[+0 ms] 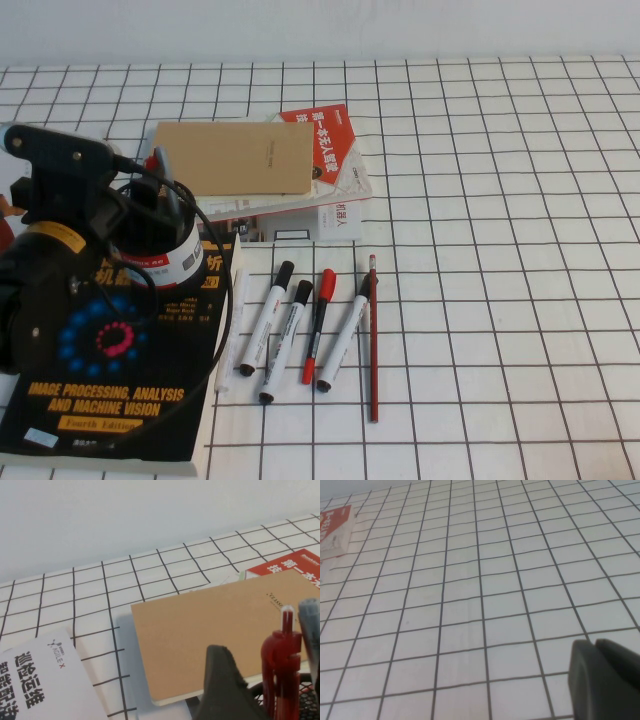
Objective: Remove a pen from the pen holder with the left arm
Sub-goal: 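Take a marker out of the pen holder and lay it on the table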
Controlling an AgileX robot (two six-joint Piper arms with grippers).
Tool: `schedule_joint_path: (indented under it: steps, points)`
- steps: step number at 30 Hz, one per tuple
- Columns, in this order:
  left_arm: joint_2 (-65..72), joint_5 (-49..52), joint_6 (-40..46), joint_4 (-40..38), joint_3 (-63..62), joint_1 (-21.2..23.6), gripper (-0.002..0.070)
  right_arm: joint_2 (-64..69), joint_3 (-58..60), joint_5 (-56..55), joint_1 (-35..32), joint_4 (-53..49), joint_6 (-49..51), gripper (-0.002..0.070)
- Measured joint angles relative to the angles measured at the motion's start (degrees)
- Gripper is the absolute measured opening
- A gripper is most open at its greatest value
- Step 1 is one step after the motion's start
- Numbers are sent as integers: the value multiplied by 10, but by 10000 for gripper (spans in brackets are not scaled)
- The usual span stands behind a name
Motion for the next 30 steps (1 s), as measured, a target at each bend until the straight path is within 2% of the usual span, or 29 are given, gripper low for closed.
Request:
schedule_joint_path:
  steps: [19,21,28,30]
  points:
    - [19,17,0,18,-32,0,338,0,0,0,0,0,0,-16]
    - [19,20,0,18,-32,0,316,0,0,0,0,0,0,-17]
    - [19,21,0,18,-32,0,139,0,0,0,0,0,0,-17]
    - [19,21,0,18,-32,0,116,0,0,0,0,0,0,-16]
